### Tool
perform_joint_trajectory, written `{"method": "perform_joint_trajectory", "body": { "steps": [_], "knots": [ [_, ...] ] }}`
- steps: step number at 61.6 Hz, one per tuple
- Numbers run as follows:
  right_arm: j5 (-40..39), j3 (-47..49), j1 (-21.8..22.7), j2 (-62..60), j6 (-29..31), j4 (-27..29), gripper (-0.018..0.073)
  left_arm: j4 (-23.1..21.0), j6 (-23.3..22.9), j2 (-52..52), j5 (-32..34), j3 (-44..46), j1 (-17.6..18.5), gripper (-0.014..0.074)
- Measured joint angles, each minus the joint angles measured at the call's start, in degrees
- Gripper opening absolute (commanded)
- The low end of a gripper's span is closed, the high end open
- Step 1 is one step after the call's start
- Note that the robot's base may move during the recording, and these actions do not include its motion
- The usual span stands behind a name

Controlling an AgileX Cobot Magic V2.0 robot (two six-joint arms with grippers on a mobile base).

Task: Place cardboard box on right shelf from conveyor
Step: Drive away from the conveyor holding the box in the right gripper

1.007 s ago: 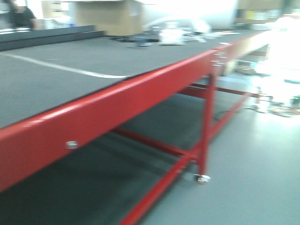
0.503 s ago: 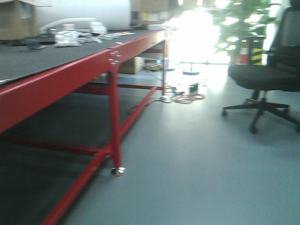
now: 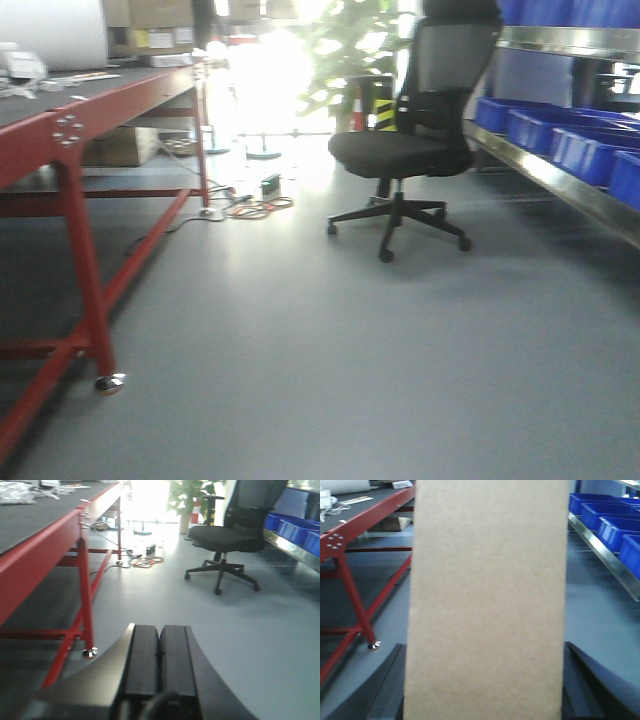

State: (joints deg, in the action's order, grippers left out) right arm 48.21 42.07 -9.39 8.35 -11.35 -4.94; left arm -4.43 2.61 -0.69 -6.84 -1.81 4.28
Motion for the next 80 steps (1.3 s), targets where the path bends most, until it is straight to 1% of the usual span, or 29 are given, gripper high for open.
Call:
{"method": "perform_joint_trajectory", "body": {
  "steps": [80],
  "knots": [
    [0.0, 0.0, 0.0, 0.0, 0.09, 0.0, 0.0236, 0.0, 0.0, 0.0, 0.0, 0.0, 0.0, -0.0116]
  ]
}}
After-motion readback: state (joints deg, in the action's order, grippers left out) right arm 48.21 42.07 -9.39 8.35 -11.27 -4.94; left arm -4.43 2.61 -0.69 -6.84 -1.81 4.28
